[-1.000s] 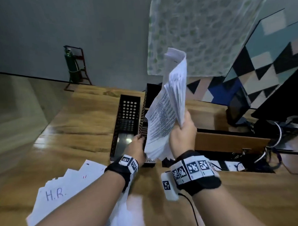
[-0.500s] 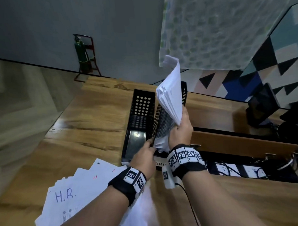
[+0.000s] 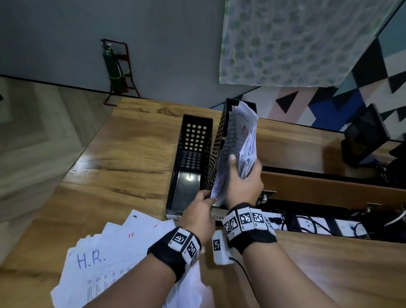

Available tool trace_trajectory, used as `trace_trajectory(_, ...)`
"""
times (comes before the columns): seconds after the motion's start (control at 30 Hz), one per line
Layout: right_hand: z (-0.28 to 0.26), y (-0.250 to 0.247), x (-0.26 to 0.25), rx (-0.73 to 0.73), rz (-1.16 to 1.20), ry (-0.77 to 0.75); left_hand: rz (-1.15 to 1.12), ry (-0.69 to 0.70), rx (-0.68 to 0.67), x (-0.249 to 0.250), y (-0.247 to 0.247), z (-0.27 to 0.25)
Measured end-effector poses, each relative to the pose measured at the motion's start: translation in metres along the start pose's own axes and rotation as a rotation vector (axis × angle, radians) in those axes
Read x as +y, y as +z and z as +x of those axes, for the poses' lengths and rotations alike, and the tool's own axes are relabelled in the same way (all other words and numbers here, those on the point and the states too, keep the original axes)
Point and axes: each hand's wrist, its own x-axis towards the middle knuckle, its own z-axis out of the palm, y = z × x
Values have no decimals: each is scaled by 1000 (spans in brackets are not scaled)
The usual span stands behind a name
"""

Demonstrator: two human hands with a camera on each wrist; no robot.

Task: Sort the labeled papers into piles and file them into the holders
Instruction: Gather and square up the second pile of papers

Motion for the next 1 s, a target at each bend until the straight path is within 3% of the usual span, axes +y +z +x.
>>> trace_trajectory(0.17,9,-21,-9,148,48,54,-82,8,-7,3,-6,-8)
trace_trajectory(0.37,-2,-36,-6,5,-80,7,-285,-37,96,-18,-36,-43)
trace_trajectory(0.6,-35,-44,-14,-118,-211,-46,-457,-375,354,-119,-70,-133)
trace_trajectory(0.73,-70,-54,-7,55,-225,-101,-387,-589,394,-173,-73,-186)
trace_trajectory(0.8,-101,-52,14,-77,-259,-64,-344,-672,341,-190,-68,-208)
trace_trajectory(0.93,-175,-40,75,-743,-425,267,-248,-724,307,-197,-55,-233)
trace_trajectory(1.0,-206,-38,101,-823,-514,283,-224,-724,304,-195,-52,-238)
